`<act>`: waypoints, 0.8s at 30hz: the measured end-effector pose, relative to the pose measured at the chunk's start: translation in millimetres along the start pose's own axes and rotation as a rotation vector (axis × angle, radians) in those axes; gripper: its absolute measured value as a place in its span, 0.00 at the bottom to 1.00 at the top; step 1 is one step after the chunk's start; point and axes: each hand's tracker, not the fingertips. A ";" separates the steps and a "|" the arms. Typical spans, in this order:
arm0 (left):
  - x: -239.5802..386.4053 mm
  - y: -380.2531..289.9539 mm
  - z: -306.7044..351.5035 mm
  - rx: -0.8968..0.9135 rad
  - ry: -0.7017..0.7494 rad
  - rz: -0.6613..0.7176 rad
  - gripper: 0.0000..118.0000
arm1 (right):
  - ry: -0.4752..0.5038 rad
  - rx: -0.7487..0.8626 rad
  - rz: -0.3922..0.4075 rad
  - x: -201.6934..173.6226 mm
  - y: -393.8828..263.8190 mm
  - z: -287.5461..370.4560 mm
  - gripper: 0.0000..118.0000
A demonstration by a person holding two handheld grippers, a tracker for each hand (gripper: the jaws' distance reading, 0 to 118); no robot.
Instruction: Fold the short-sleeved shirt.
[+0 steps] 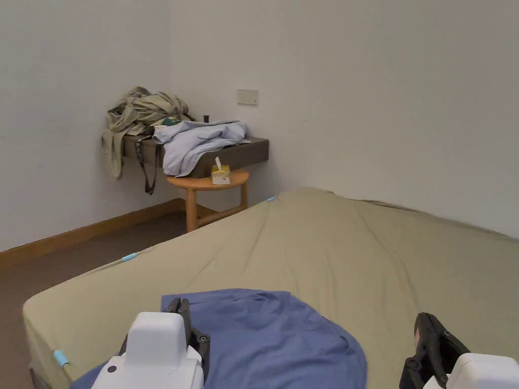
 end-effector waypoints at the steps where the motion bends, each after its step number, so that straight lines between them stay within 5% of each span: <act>1: -11.3 -1.8 0.8 -0.010 0.019 0.009 0.03 | 0.029 -0.002 0.009 -9.9 -1.4 -2.6 0.02; 12: 16.9 -27.8 -33.4 -0.141 -0.096 -0.030 0.03 | 0.012 -0.119 0.000 -5.4 -28.6 -17.6 0.02; 17: 51.4 -26.6 -137.6 -0.425 -0.247 -0.142 0.05 | -0.017 -0.172 0.037 5.9 -40.3 -36.9 0.02; 19: 71.9 -32.9 -203.9 -0.668 -0.338 -0.196 0.29 | -0.027 -0.191 0.027 12.2 -44.1 -46.0 0.02; 20: 83.6 -39.6 -235.3 -0.820 -0.396 -0.229 0.57 | -0.032 -0.200 0.021 14.9 -46.0 -49.8 0.02; 21: 98.0 -54.0 -267.6 -1.004 -0.455 -0.265 0.95 | -0.041 -0.211 0.019 17.2 -48.7 -53.9 0.02; 22: 109.5 -73.7 -291.7 -1.132 -0.507 -0.269 1.00 | -0.052 -0.220 0.023 19.4 -52.2 -58.0 0.02; 24: 123.0 -99.4 -326.1 -1.113 -0.550 -0.322 0.88 | -0.075 -0.240 0.023 24.4 -58.0 -64.0 0.02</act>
